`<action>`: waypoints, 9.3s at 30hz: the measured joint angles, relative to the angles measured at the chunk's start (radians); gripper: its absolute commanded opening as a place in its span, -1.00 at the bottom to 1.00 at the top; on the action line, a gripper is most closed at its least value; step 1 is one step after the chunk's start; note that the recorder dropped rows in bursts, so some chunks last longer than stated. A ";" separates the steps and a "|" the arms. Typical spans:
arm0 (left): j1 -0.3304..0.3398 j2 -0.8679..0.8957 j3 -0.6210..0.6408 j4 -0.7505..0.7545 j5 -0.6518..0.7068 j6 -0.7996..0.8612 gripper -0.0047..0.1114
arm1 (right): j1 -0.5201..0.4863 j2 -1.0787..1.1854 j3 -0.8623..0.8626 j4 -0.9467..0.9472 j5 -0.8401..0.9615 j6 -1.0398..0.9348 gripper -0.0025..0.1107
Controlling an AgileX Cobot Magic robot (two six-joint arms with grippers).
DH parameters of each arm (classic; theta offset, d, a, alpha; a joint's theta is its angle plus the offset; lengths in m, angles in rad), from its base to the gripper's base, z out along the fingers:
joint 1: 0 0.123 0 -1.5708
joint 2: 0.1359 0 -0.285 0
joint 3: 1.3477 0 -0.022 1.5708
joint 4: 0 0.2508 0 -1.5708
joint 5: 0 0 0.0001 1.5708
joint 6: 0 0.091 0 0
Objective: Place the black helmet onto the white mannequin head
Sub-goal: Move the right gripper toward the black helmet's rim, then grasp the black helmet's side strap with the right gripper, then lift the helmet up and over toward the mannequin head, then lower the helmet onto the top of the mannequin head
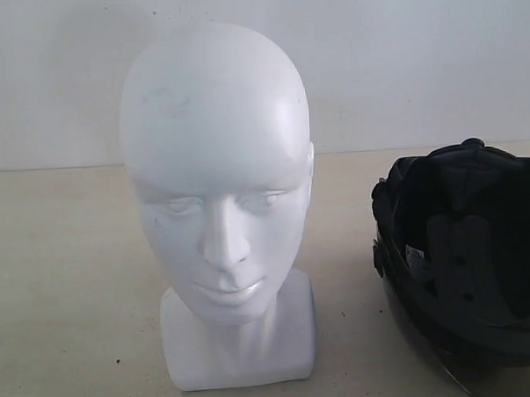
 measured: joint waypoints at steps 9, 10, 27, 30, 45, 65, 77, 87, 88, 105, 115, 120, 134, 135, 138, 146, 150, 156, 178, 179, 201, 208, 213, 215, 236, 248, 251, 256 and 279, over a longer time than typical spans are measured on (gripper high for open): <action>0.000 0.000 0.000 0.000 0.000 0.000 -0.84 | 0.000 0.125 -0.106 0.032 -0.013 0.026 -0.96; 0.000 0.000 0.000 0.000 0.000 0.000 -0.84 | 0.000 0.148 -0.118 0.032 -0.017 0.026 -0.96; 0.000 0.000 0.000 0.000 0.000 0.000 -0.84 | 0.000 0.357 -0.273 -0.080 0.022 0.356 -0.96; 0.000 0.000 0.000 0.000 0.000 0.000 -0.84 | 0.071 0.502 -0.408 -0.107 0.249 0.322 -0.96; 0.000 0.000 0.000 0.000 0.000 0.000 -0.84 | 0.517 1.086 -0.841 -0.017 0.812 0.241 -0.96; 0.000 0.000 0.000 0.000 0.000 0.000 -0.84 | 0.526 1.493 -0.969 0.027 0.758 0.520 0.40; 0.000 0.000 0.000 0.000 0.000 0.000 -0.84 | 0.526 1.715 -1.104 -0.093 0.792 0.685 0.40; 0.000 0.000 0.000 0.000 0.000 0.000 -0.84 | 0.528 1.753 -1.120 -0.111 0.813 0.732 -0.40; 0.000 0.000 0.000 0.000 0.000 0.000 -0.84 | 0.528 1.755 -1.120 -0.111 0.808 0.732 -0.57; 0.000 0.000 0.000 0.000 0.000 0.000 -0.84 | 0.528 1.679 -1.135 -0.214 0.895 0.713 -0.96; 0.000 0.000 0.000 0.000 0.000 0.000 -0.84 | 0.528 1.468 -1.149 -0.226 0.922 0.666 -0.96; 0.000 0.000 0.000 0.000 0.000 0.000 -0.84 | 0.528 1.338 -1.150 -0.230 0.926 0.644 -0.96; 0.000 0.000 0.000 0.000 0.000 0.000 -0.84 | 0.528 0.988 -1.150 -0.228 0.866 0.526 -0.96; 0.000 0.000 0.000 0.000 0.000 0.000 -0.84 | 0.528 0.964 -1.150 -0.215 0.850 0.489 -0.96; 0.000 0.000 0.000 0.000 0.000 0.000 -0.84 | 0.528 0.891 -1.136 -0.171 0.775 0.394 -0.96; 0.000 0.000 0.000 0.000 0.000 0.000 -0.84 | 0.528 0.678 -0.967 -0.151 0.449 0.267 -0.96; 0.000 0.000 0.000 0.000 0.000 0.000 -0.84 | 0.528 0.574 -0.851 -0.151 0.268 0.217 -0.96; 0.000 0.000 0.000 0.000 0.000 0.000 -0.84 | 0.528 0.469 -0.682 -0.155 -0.010 0.175 -0.96; 0.000 0.000 0.000 0.000 0.000 0.000 -0.84 | 0.528 0.554 -0.488 0.085 -0.924 0.569 -0.96; 0.000 0.000 0.000 0.000 0.000 0.000 -0.84 | 0.528 0.582 -0.488 0.082 -0.957 0.615 -0.96; 0.000 0.000 0.000 0.000 0.000 0.000 -0.84 | 0.528 1.028 -0.912 -0.311 -1.041 1.377 -0.96; 0.000 0.000 0.000 0.000 0.000 0.000 -0.84 | 0.528 1.108 -0.952 -0.316 -1.022 1.394 -0.96; 0.000 0.000 0.000 0.000 0.000 0.000 -0.84 | 0.544 1.166 -1.000 -0.307 -1.010 1.404 -0.96; 0.000 0.000 0.000 0.000 0.000 0.000 -0.84 | 0.574 1.194 -1.037 -0.294 -1.008 1.404 -0.96; 0.000 0.000 0.000 0.000 0.000 0.000 -0.84 | 0.767 1.412 -1.228 -0.261 -1.020 1.411 -0.96; 0.000 0.000 0.000 0.000 0.000 0.000 -0.84 | 0.807 1.463 -1.112 0.101 -1.002 1.504 -0.96; 0.000 0.000 0.000 0.000 0.000 0.000 -0.84 | 0.807 1.463 -1.089 0.131 -1.000 1.550 -0.96; 0.000 0.000 0.000 0.000 0.000 0.000 -0.84 | 0.807 1.453 -1.058 0.161 -1.003 1.571 -0.96; 0.000 0.000 0.000 0.000 0.000 0.000 -0.84 | 0.807 1.370 -0.862 0.233 -1.081 1.482 -0.96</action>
